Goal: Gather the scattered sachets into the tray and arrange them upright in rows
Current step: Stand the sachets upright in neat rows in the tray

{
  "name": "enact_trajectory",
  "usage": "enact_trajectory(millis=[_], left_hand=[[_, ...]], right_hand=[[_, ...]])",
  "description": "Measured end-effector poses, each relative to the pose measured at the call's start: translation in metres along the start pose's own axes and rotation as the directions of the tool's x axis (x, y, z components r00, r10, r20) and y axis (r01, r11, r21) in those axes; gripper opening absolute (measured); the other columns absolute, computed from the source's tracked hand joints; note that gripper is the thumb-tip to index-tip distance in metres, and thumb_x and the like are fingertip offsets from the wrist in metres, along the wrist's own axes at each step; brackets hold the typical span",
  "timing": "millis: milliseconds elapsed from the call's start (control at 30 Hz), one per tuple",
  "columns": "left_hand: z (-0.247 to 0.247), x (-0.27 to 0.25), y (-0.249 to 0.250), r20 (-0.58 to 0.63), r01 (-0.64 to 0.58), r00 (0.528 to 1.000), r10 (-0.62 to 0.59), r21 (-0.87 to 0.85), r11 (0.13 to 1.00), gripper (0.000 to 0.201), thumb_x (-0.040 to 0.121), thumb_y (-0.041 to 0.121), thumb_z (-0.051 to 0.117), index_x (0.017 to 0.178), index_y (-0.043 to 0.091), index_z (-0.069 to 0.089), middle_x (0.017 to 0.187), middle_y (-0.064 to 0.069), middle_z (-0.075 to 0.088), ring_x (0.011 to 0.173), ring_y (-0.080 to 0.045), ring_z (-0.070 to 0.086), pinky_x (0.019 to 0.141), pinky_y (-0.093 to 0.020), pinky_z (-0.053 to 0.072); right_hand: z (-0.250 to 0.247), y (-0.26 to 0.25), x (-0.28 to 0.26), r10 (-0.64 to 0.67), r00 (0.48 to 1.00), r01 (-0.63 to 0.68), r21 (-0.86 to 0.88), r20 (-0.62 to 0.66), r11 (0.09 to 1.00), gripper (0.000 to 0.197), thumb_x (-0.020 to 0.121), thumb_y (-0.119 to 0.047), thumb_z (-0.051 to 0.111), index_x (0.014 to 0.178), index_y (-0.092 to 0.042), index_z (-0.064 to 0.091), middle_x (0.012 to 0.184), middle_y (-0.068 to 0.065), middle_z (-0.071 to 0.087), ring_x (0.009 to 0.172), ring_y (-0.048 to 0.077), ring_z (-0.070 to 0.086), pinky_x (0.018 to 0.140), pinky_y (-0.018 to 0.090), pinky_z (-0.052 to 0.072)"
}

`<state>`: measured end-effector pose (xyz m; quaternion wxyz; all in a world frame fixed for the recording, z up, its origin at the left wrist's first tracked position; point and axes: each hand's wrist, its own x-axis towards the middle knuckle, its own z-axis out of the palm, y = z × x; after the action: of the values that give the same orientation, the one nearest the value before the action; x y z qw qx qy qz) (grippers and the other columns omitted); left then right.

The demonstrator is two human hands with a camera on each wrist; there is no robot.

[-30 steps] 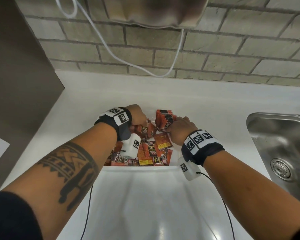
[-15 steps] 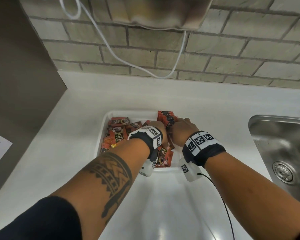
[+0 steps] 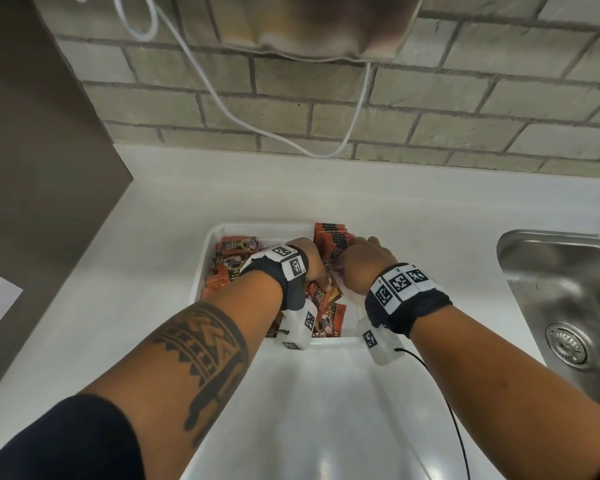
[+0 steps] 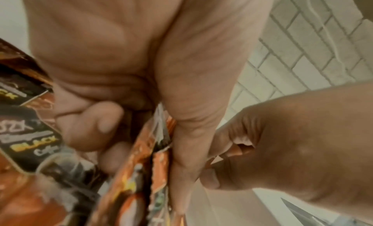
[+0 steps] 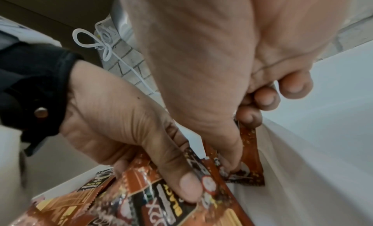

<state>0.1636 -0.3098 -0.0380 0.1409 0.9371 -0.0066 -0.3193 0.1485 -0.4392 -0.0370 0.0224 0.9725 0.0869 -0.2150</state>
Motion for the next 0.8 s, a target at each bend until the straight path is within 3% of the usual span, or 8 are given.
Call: enact_trajectory(millis=[67, 133, 200, 267, 333, 400, 633, 800], left_hand=[[-0.003, -0.002, 0.0, 0.008, -0.011, 1.0, 0.011, 0.011, 1.0, 0.062, 0.082, 0.039, 0.081, 0.129, 0.002, 0.064, 0.123, -0.013, 0.069, 0.108, -0.028, 0.068, 0.091, -0.034, 0.055], [-0.007, -0.006, 0.001, 0.028, -0.029, 0.999, 0.028, 0.015, 0.999, 0.058, 0.086, 0.039, 0.078, 0.129, 0.002, 0.063, 0.123, -0.012, 0.069, 0.104, -0.027, 0.068, 0.082, -0.031, 0.054], [-0.011, -0.01, 0.002, 0.049, -0.037, 0.998, 0.037, 0.003, 0.999, 0.05, 0.09, 0.038, 0.074, 0.125, 0.003, 0.065, 0.118, -0.012, 0.07, 0.091, -0.025, 0.065, 0.067, -0.027, 0.05], [-0.011, -0.011, 0.001, 0.088, -0.036, 0.995, 0.039, -0.033, 0.999, 0.042, 0.091, 0.033, 0.072, 0.119, 0.003, 0.068, 0.101, -0.011, 0.07, 0.074, -0.023, 0.06, 0.06, -0.025, 0.047], [-0.007, -0.01, 0.0, 0.197, -0.007, 0.98, 0.029, -0.111, 0.994, 0.039, 0.09, 0.027, 0.073, 0.117, -0.001, 0.069, 0.096, -0.014, 0.073, 0.067, -0.025, 0.06, 0.064, -0.027, 0.049], [-0.002, -0.009, 0.0, 0.283, 0.024, 0.959, 0.031, -0.19, 0.981, 0.042, 0.087, 0.023, 0.075, 0.12, 0.0, 0.067, 0.11, -0.018, 0.074, 0.079, -0.028, 0.064, 0.073, -0.034, 0.05], [0.019, -0.003, 0.007, 0.326, 0.019, 0.941, 0.089, -0.314, 0.949, 0.044, 0.086, 0.023, 0.075, 0.124, 0.003, 0.064, 0.124, -0.019, 0.069, 0.095, -0.028, 0.063, 0.095, -0.044, 0.053], [0.022, -0.001, 0.008, 0.345, 0.029, 0.934, 0.096, -0.339, 0.94, 0.046, 0.087, 0.023, 0.074, 0.127, 0.003, 0.063, 0.122, -0.018, 0.07, 0.103, -0.03, 0.068, 0.092, -0.041, 0.052]], right_hand=[[0.0, 0.0, 0.0, 0.002, 1.0, -0.002, -0.004, 0.008, 1.0, 0.036, 0.092, -0.031, 0.058, 0.127, -0.029, 0.066, 0.127, 0.004, 0.051, 0.121, 0.028, 0.04, 0.097, 0.039, 0.041], [-0.001, 0.0, 0.0, 0.005, 1.0, -0.005, 0.0, 0.012, 1.0, 0.035, 0.092, -0.031, 0.058, 0.127, -0.03, 0.066, 0.127, 0.003, 0.051, 0.121, 0.027, 0.04, 0.097, 0.039, 0.042], [-0.001, 0.0, 0.0, 0.006, 1.0, -0.006, 0.0, 0.015, 1.0, 0.035, 0.093, -0.03, 0.057, 0.126, -0.031, 0.066, 0.127, 0.003, 0.051, 0.12, 0.027, 0.04, 0.096, 0.039, 0.041], [-0.001, 0.0, -0.001, 0.004, 1.0, -0.004, -0.001, 0.015, 1.0, 0.035, 0.092, -0.029, 0.057, 0.126, -0.032, 0.067, 0.127, 0.003, 0.05, 0.121, 0.027, 0.04, 0.096, 0.039, 0.041], [-0.002, 0.0, -0.003, 0.002, 1.0, -0.002, -0.001, 0.015, 1.0, 0.036, 0.092, -0.027, 0.057, 0.127, -0.031, 0.066, 0.129, 0.003, 0.049, 0.122, 0.028, 0.04, 0.097, 0.039, 0.041], [-0.002, -0.001, -0.005, -0.002, 1.0, 0.002, -0.003, 0.012, 1.0, 0.036, 0.092, -0.025, 0.056, 0.127, -0.031, 0.066, 0.129, 0.003, 0.049, 0.122, 0.027, 0.04, 0.098, 0.039, 0.041], [-0.004, -0.001, -0.015, -0.016, 1.0, 0.016, 0.003, 0.007, 1.0, 0.034, 0.093, -0.025, 0.054, 0.124, -0.029, 0.067, 0.125, 0.004, 0.05, 0.119, 0.028, 0.04, 0.094, 0.038, 0.041], [-0.01, 0.004, -0.024, -0.02, 1.0, 0.02, 0.002, 0.003, 1.0, 0.036, 0.098, -0.031, 0.047, 0.129, -0.031, 0.064, 0.126, 0.006, 0.049, 0.122, 0.028, 0.04, 0.097, 0.039, 0.041]])
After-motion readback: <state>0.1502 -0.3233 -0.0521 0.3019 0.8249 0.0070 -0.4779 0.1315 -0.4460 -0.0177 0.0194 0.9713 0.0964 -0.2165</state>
